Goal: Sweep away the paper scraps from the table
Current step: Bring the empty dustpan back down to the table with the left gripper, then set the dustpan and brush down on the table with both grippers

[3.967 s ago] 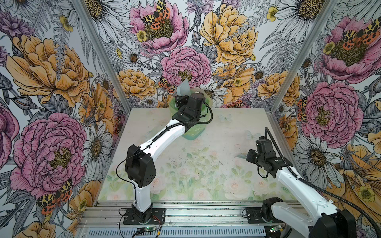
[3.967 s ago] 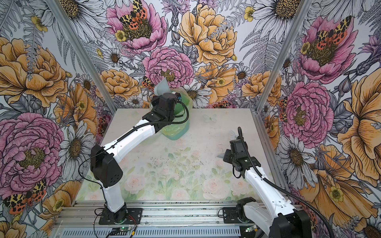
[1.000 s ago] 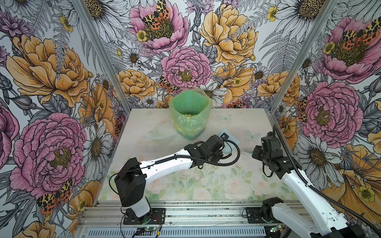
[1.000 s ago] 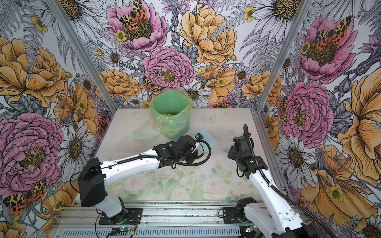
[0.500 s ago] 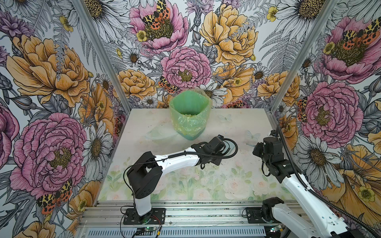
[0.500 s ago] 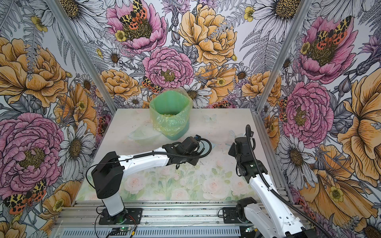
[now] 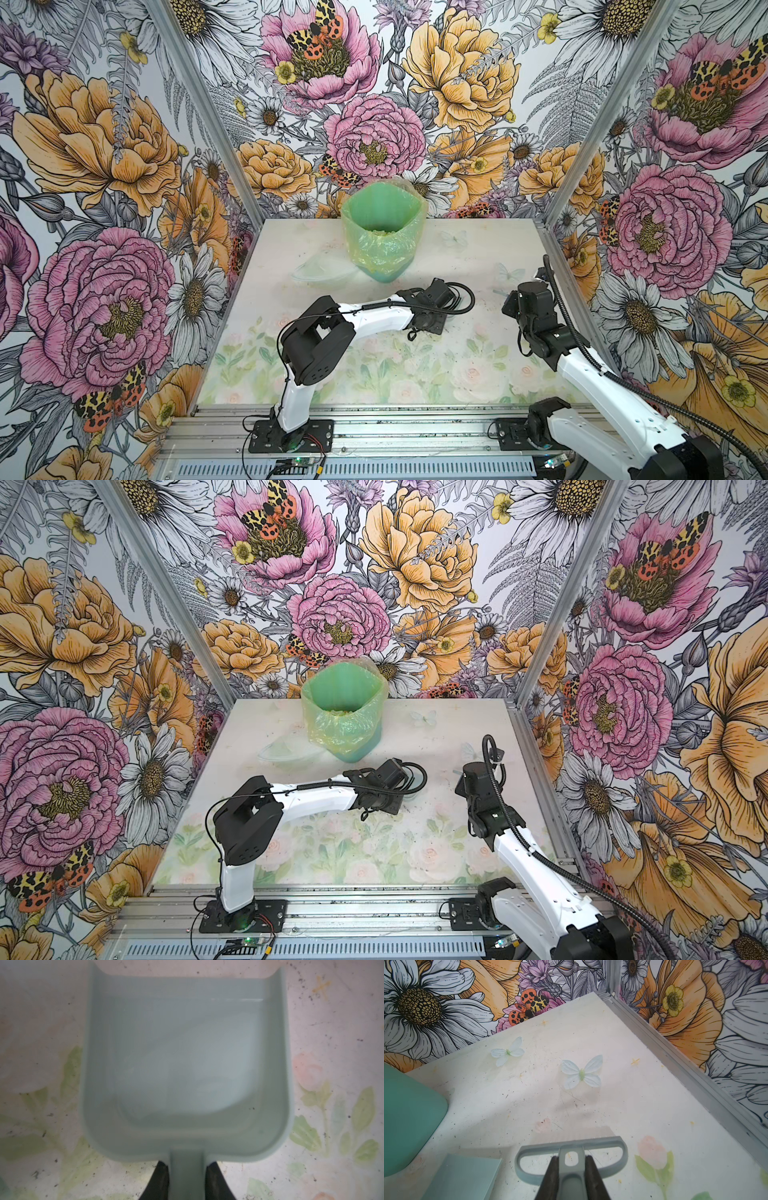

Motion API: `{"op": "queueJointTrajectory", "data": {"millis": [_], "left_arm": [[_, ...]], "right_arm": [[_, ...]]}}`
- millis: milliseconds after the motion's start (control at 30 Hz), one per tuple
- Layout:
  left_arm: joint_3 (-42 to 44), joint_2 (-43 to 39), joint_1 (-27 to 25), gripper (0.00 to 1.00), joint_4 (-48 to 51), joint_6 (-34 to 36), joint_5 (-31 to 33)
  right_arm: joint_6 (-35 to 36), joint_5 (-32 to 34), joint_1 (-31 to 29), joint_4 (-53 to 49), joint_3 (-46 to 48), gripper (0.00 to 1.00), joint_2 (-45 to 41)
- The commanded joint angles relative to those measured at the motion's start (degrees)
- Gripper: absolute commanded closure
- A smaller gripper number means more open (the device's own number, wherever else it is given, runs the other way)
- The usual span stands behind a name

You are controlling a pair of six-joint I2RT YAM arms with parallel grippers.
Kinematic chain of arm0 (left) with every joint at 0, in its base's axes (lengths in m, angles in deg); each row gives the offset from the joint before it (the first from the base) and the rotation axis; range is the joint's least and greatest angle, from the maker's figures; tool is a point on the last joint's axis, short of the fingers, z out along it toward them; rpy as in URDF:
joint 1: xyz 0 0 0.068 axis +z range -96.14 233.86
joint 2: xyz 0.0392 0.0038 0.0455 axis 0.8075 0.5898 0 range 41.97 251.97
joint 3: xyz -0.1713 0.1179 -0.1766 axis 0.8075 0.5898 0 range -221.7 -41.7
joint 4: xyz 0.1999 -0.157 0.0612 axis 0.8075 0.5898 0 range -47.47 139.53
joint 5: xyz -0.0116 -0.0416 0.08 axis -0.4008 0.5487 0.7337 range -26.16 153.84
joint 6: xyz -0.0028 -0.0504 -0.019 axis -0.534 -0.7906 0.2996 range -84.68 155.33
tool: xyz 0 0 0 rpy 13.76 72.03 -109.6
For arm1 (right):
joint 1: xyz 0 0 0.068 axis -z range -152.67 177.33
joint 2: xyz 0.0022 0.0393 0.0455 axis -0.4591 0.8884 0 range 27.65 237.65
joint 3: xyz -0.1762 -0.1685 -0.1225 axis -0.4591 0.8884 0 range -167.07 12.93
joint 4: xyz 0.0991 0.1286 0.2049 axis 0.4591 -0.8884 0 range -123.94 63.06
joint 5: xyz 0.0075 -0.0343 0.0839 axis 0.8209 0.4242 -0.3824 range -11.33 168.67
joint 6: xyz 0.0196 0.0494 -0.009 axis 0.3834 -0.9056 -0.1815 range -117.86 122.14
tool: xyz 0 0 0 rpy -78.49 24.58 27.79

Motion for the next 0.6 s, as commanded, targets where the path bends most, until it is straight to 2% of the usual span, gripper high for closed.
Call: {"op": "queueJointTrajectory", "data": {"millis": [0, 567], "left_arm": [[-1.7, 0.2, 0.8, 0.8, 0.0, -1.8, 1.4], [-0.8, 1.4, 3.4, 0.78, -0.1, -2.7, 3.6]], "right_arm": [[-1.3, 3.3, -1.3, 4.7, 0.9, 1.0, 1.7], [-1.2, 4.2, -3.7, 13.4, 1.8, 1.0, 10.9]]}}
